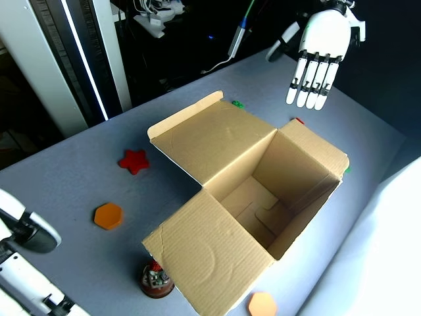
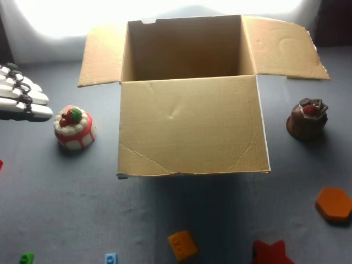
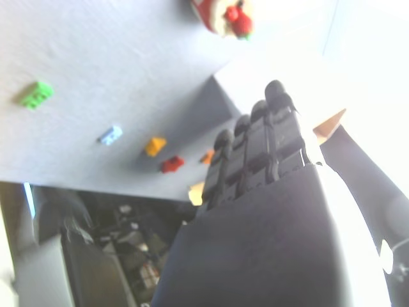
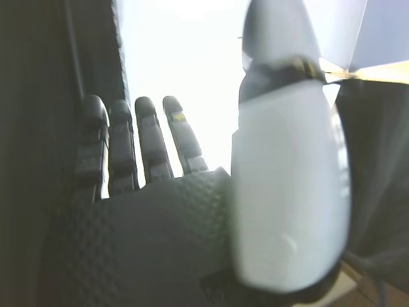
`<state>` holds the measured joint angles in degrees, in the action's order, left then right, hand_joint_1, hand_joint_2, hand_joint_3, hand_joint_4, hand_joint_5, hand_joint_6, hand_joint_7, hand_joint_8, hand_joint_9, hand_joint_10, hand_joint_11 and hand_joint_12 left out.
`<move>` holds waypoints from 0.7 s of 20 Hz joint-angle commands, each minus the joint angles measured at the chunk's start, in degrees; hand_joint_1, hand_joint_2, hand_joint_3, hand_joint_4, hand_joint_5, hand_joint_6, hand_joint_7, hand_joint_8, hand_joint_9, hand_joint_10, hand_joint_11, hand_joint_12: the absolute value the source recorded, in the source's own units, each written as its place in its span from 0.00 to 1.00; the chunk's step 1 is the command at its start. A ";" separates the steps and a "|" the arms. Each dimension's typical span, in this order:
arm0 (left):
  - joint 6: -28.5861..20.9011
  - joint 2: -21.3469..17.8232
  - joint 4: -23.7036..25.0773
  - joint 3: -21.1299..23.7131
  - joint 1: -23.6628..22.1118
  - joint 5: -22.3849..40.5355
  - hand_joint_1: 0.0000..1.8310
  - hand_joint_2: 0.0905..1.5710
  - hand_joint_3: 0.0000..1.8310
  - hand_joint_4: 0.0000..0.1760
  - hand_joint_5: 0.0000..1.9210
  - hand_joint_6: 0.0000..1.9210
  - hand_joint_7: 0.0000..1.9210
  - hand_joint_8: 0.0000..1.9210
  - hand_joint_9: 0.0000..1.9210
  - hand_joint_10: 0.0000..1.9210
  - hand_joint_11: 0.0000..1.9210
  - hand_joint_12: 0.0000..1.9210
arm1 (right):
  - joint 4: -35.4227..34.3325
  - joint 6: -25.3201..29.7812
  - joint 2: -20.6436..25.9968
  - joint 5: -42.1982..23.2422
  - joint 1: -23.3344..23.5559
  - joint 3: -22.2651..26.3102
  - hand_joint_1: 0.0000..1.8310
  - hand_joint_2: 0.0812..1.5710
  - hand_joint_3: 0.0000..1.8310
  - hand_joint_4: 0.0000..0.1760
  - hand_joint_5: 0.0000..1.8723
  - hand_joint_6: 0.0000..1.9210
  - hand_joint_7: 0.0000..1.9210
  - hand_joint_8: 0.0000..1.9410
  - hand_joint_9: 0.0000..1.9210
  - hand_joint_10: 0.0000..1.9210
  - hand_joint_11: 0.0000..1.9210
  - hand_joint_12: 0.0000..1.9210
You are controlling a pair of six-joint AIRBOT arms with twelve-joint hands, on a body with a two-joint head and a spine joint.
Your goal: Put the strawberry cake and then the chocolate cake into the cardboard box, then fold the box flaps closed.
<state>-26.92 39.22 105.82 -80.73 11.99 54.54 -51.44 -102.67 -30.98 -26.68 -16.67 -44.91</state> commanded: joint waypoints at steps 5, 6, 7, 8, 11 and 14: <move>3.63 1.60 -9.04 1.21 4.67 -0.70 0.56 0.59 0.00 0.08 0.00 0.00 0.00 0.00 0.02 0.00 0.00 0.10 | 1.44 -0.30 0.75 -6.06 1.05 -0.14 0.69 0.56 0.00 0.00 0.00 0.00 0.00 0.00 0.00 0.00 0.00 0.00; 4.68 2.24 -10.53 1.05 5.95 -0.70 0.56 0.59 0.00 0.07 0.00 0.00 0.00 0.00 0.02 0.00 0.00 0.11 | 1.44 -0.43 0.73 -6.28 1.12 -0.10 0.67 0.56 0.00 0.00 0.00 0.00 0.00 0.00 0.00 0.00 0.00 0.00; 4.71 3.18 -11.49 0.64 6.96 -0.70 0.56 0.59 0.00 0.08 0.00 0.00 0.00 0.00 0.02 0.00 0.00 0.13 | 1.44 -0.52 0.73 -6.28 1.13 -0.01 0.67 0.57 0.00 0.00 0.00 0.00 0.00 0.00 0.00 0.00 0.00 0.00; 4.71 4.29 -12.56 -0.02 7.96 -0.75 0.57 0.59 0.00 0.09 0.00 0.00 0.00 0.00 0.02 0.00 0.00 0.13 | 1.44 -0.80 0.73 -6.23 1.20 0.11 0.67 0.57 0.00 0.00 0.00 0.00 0.00 0.00 0.00 0.00 0.00 0.00; 4.70 7.16 -14.48 -2.38 9.80 -1.01 0.56 0.59 0.00 0.10 0.00 0.00 0.01 0.00 0.02 0.00 0.00 0.15 | 1.44 -1.71 0.67 -6.25 1.64 0.49 0.69 0.55 0.00 0.00 0.00 0.00 0.00 0.00 0.00 0.00 0.00 0.00; 4.69 10.24 -16.33 -5.33 11.46 -1.10 0.59 0.58 0.00 0.13 0.00 0.00 0.00 0.00 0.00 0.00 0.00 0.09 | 1.43 -2.13 0.66 -5.96 1.55 0.72 0.69 0.55 0.00 0.00 0.00 0.00 0.00 0.00 0.00 0.00 0.00 0.00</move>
<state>-22.37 50.17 93.95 -86.15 23.90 52.75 -51.75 -104.47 -31.09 -26.96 -15.79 -44.25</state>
